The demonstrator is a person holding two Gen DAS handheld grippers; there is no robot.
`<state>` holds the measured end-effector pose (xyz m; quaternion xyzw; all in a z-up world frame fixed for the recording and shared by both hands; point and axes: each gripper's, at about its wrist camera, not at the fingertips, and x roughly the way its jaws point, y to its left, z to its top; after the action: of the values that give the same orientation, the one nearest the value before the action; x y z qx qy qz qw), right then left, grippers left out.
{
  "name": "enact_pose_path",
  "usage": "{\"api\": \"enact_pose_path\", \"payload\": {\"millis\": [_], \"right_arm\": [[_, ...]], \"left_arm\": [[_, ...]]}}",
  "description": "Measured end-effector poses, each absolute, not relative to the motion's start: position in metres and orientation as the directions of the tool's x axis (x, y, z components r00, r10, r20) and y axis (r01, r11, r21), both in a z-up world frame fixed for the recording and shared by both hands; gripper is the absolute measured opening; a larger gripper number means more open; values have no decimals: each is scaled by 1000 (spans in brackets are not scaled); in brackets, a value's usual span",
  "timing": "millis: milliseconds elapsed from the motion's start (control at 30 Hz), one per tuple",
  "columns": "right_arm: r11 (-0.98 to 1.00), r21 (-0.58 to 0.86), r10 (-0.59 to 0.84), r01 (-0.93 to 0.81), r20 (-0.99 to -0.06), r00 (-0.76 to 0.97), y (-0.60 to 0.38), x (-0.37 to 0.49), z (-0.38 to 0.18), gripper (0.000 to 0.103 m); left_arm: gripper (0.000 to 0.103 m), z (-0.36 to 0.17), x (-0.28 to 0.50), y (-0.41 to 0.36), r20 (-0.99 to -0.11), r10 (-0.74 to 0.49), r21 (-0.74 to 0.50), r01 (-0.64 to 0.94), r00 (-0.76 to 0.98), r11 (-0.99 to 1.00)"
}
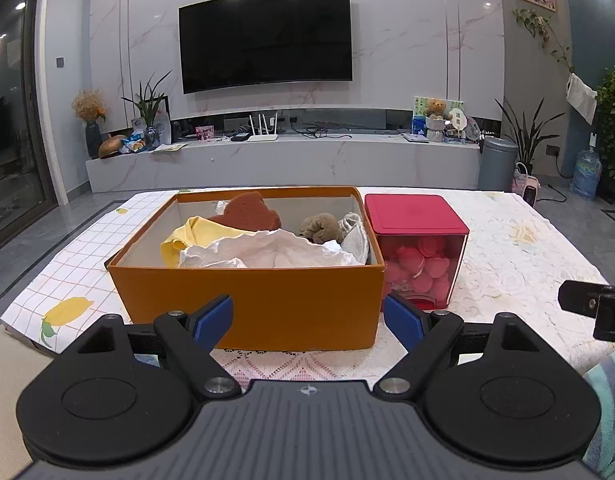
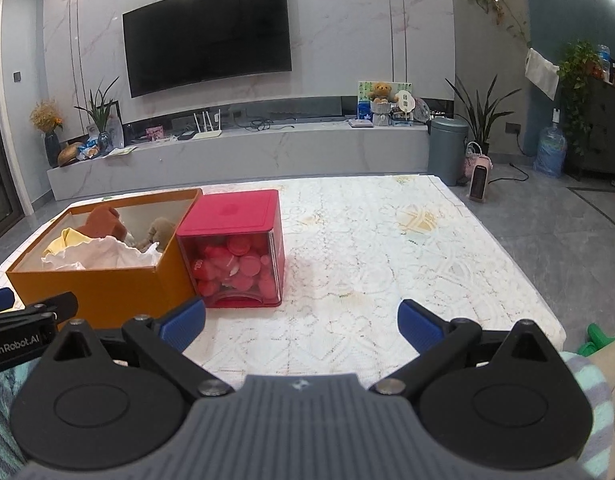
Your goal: Organize soft objects
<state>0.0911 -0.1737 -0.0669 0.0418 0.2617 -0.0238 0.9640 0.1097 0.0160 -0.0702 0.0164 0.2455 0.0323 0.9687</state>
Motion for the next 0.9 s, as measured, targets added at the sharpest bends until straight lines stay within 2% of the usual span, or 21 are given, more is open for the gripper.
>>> {"api": "enact_pose_path", "payload": {"millis": [900], "right_arm": [[997,46,-25,56,-513,858,-164,91,-68,100]], "left_arm": [[99,-71,107,24,-484,80,27,-77,872,997]]}}
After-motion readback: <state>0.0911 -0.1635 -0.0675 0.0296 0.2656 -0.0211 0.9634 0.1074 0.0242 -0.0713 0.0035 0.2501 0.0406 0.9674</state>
